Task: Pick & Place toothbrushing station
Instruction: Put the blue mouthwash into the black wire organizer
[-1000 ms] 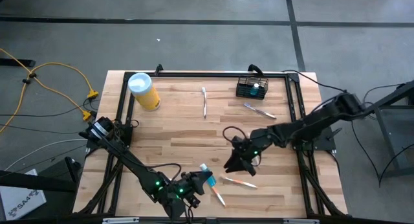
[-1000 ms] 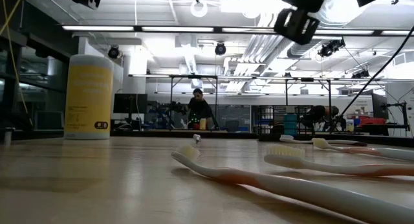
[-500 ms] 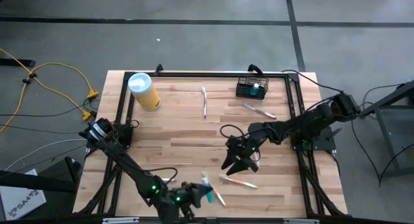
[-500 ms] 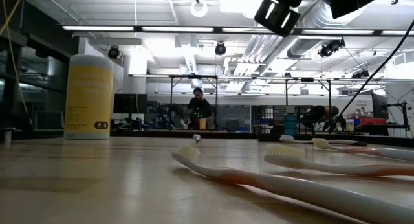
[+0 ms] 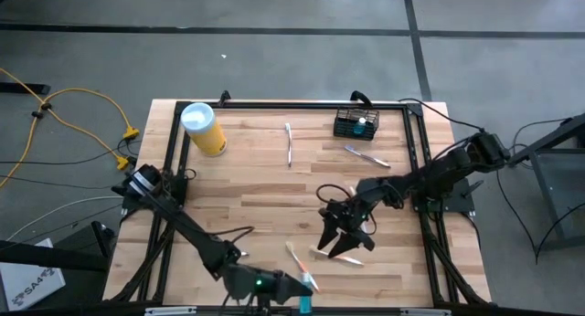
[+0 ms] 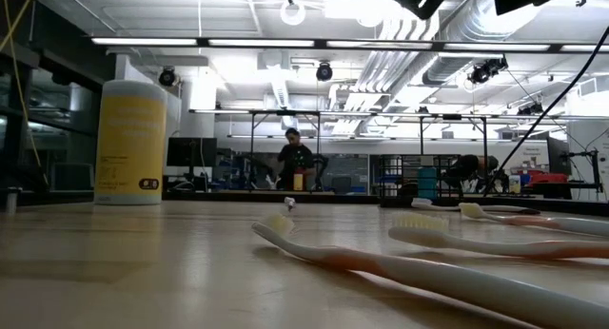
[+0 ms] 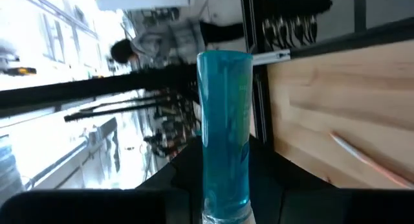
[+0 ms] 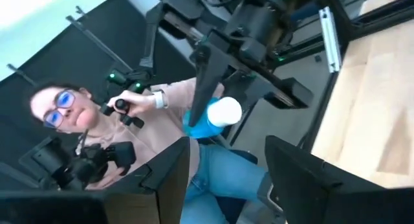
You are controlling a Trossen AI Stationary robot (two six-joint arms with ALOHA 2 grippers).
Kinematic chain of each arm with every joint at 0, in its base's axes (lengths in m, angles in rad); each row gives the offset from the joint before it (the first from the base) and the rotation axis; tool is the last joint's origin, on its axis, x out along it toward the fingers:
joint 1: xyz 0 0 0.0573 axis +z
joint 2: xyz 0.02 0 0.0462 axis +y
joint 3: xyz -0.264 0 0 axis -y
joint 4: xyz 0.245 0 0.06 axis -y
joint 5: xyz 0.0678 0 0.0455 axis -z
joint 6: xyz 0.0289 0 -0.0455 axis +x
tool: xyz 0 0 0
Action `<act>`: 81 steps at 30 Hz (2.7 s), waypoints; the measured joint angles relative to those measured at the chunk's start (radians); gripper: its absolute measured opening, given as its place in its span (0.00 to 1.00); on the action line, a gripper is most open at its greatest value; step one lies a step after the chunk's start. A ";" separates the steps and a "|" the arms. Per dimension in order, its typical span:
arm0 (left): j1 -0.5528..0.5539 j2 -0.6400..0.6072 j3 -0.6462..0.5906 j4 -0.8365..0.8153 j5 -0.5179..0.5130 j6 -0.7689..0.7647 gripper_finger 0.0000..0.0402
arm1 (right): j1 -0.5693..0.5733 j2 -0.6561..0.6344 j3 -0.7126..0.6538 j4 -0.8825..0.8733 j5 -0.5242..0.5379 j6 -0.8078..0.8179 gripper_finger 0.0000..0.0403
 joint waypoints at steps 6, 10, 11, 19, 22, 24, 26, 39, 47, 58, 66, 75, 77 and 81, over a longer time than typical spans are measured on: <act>0.075 0.000 0.000 0.007 0.112 0.008 0.21 | 0.010 0.000 0.000 -0.006 -0.004 -0.002 0.48; 0.110 0.000 0.000 0.004 0.159 0.022 0.21 | 0.007 0.000 0.000 -0.050 -0.003 -0.003 0.48; 0.114 0.000 0.000 0.003 0.169 0.043 0.21 | 0.006 0.000 0.000 -0.056 -0.005 -0.003 0.48; 0.128 0.000 0.000 -0.001 0.269 0.103 0.21 | 0.015 0.000 0.000 -0.042 -0.007 -0.001 0.48; 0.132 0.000 0.000 0.000 0.298 0.114 0.21 | 0.017 0.000 0.000 -0.042 -0.008 0.000 0.48; 0.140 0.000 0.000 0.003 0.324 0.128 0.21 | 0.017 0.000 0.000 -0.031 -0.010 0.000 0.48; 0.152 0.000 -0.001 0.012 0.346 0.138 0.21 | 0.018 0.000 0.000 -0.019 -0.019 0.001 0.48; 0.227 0.000 -0.001 0.060 0.530 0.141 0.21 | 0.042 0.000 0.000 -0.015 -0.037 -0.024 0.48; 0.267 0.000 -0.001 0.066 0.626 0.132 0.21 | 0.060 0.000 0.000 0.021 -0.024 -0.023 0.48; 0.293 0.000 -0.002 0.070 0.604 0.093 0.21 | 0.061 0.000 0.000 -0.021 0.041 -0.023 0.48; 0.291 0.001 -0.002 0.067 0.563 0.024 0.21 | 0.062 -0.001 0.000 -0.043 0.073 -0.032 0.48; 0.290 0.001 -0.002 0.062 0.564 0.021 0.21 | 0.061 -0.001 0.000 -0.042 0.062 -0.051 0.40; 0.290 0.001 -0.002 0.062 0.565 0.024 0.21 | 0.059 -0.001 0.000 -0.036 0.050 -0.052 0.35; 0.290 0.001 0.000 0.060 0.595 0.036 0.21 | 0.051 0.000 0.000 -0.023 0.019 -0.049 0.26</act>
